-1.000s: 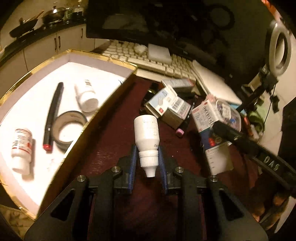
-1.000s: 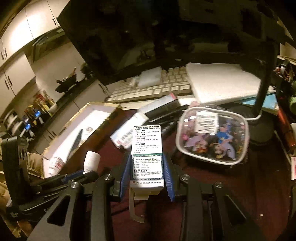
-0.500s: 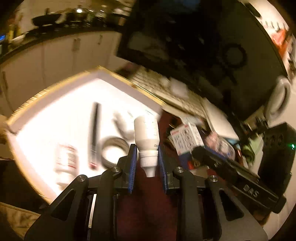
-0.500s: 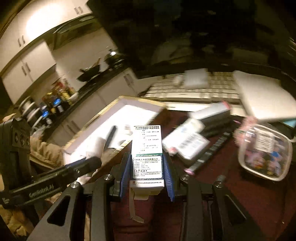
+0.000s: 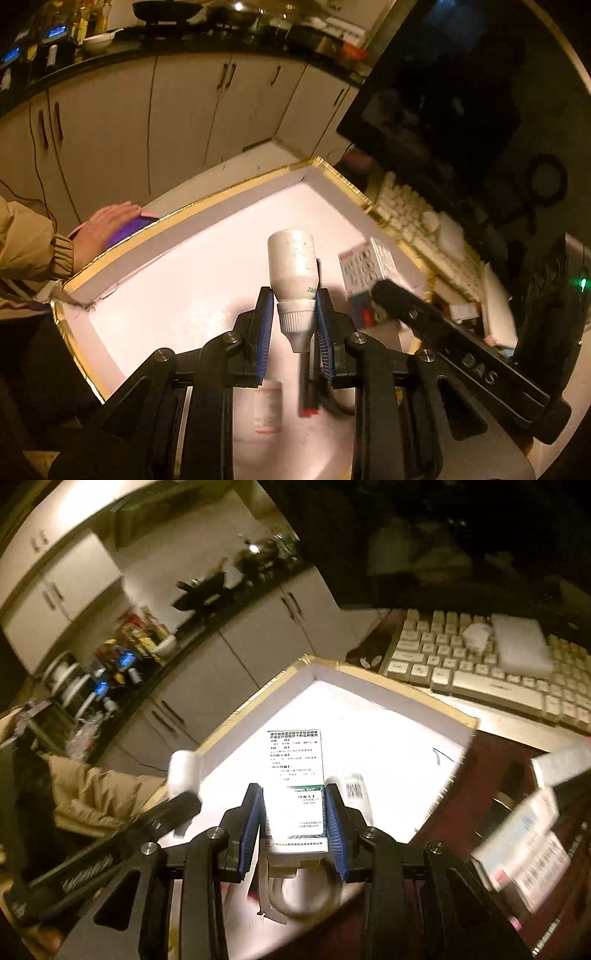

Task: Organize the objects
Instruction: 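Carry the dropper bottle and medicine box over the white tray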

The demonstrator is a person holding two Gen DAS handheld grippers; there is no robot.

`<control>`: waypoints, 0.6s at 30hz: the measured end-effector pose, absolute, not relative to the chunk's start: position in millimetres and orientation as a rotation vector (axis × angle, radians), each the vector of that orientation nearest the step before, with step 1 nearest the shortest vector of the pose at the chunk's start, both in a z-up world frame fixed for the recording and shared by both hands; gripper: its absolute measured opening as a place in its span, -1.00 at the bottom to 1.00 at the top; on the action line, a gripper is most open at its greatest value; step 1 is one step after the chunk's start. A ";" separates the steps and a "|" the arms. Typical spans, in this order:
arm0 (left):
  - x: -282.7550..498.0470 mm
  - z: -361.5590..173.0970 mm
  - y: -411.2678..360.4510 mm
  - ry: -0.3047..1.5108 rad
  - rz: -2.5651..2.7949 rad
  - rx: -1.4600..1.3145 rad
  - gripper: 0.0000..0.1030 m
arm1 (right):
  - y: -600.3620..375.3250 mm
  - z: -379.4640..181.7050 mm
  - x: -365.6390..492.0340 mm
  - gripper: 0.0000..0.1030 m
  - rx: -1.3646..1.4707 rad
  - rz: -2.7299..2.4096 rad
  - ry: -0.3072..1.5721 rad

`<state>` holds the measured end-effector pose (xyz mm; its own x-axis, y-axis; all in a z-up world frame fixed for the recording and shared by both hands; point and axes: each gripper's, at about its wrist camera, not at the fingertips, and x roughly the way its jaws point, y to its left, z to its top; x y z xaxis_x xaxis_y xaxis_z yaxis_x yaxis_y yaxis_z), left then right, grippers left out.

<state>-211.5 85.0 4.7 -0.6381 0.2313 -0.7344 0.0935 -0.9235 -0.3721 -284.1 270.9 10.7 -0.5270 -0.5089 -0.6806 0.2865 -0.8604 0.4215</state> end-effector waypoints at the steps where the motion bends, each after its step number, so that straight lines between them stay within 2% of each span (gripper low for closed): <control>1: -215.2 1.2 84.7 -0.576 2.705 -1.329 -0.57 | 266.5 8.7 -288.3 -0.34 1.182 -2.386 -0.346; 7: -234.0 -15.3 86.1 -0.534 2.659 -1.445 -0.57 | 252.0 2.7 -297.9 -0.34 1.164 -2.488 -0.235; 10: -240.7 -23.3 86.1 -0.501 2.647 -1.518 -0.57 | 251.5 -6.1 -300.9 -0.34 1.207 -2.483 -0.238; 14: -248.3 -35.0 86.9 -0.492 2.609 -1.588 -0.57 | 242.2 -11.2 -293.1 -0.33 1.195 -2.519 -0.132; 18: -249.4 -35.1 89.6 -0.481 2.598 -1.590 -0.57 | 242.3 -12.8 -292.8 -0.32 1.194 -2.516 -0.134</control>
<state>-249.4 89.6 -35.1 -0.4670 0.2090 -0.8592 0.1122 -0.9498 -0.2920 -292.8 242.3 -12.8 -0.5827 -0.3522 -0.7324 0.2725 -0.9337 0.2323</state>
